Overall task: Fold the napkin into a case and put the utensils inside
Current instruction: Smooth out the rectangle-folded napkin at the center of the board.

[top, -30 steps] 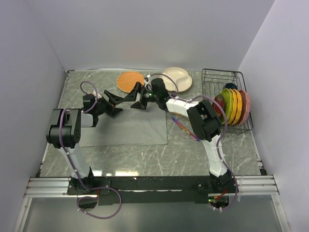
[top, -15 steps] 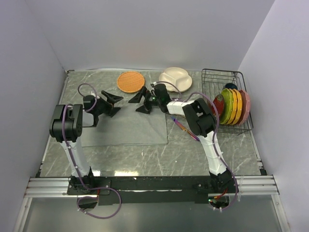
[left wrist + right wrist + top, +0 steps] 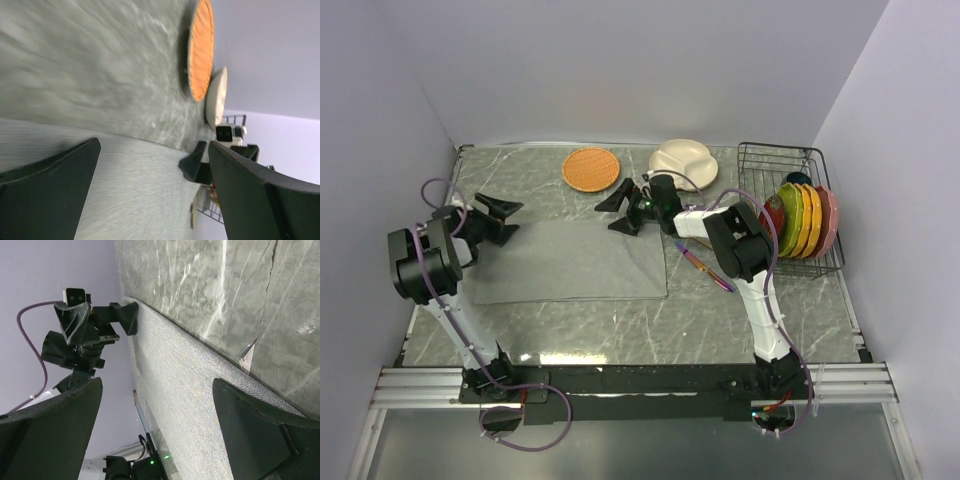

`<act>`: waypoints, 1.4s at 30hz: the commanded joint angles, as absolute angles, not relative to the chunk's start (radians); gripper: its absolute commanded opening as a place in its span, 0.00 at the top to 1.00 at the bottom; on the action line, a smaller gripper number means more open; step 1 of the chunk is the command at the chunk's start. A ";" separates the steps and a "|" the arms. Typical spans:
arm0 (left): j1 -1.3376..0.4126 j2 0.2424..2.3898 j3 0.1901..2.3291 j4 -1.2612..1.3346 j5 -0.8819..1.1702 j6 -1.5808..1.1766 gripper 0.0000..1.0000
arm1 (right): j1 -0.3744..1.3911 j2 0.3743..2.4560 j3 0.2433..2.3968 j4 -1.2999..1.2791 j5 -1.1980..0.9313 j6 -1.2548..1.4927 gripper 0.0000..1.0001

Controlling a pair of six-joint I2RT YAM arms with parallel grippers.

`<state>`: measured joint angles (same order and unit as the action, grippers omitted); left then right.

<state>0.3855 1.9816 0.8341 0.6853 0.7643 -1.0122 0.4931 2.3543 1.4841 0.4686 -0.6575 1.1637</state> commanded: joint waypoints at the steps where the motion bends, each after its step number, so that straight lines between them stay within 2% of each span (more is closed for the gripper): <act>1: 0.475 1.983 0.860 0.526 0.710 -0.844 0.01 | 0.469 2.358 1.440 0.356 -0.597 1.128 0.00; 10: 0.525 1.933 0.940 0.575 0.784 -0.804 0.01 | 0.474 2.335 1.502 0.345 -0.624 1.059 0.00; 17: 0.408 1.804 0.919 0.568 0.812 -0.799 0.01 | 0.535 2.327 1.660 0.387 -0.680 1.137 0.00; 22: 0.339 1.827 0.867 0.611 0.773 -0.877 0.01 | 0.595 2.402 1.797 0.408 -0.661 1.235 0.00; 27: 0.315 1.894 0.896 0.542 0.723 -0.922 0.10 | 0.620 2.496 1.876 0.391 -0.629 1.275 0.00; 28: 0.305 1.904 0.903 0.526 0.712 -0.922 0.16 | 0.624 2.517 1.891 0.370 -0.627 1.275 0.00; 34: 0.293 1.956 0.960 0.350 0.611 -0.887 0.16 | 0.623 2.559 1.867 0.304 -0.600 1.266 0.00; 37: 0.305 1.976 0.976 0.281 0.592 -0.870 0.10 | 0.595 2.554 1.827 0.287 -0.589 1.269 0.00; 42: 0.330 2.006 1.002 0.209 0.572 -0.842 0.08 | 0.542 2.513 1.740 0.236 -0.600 1.253 0.00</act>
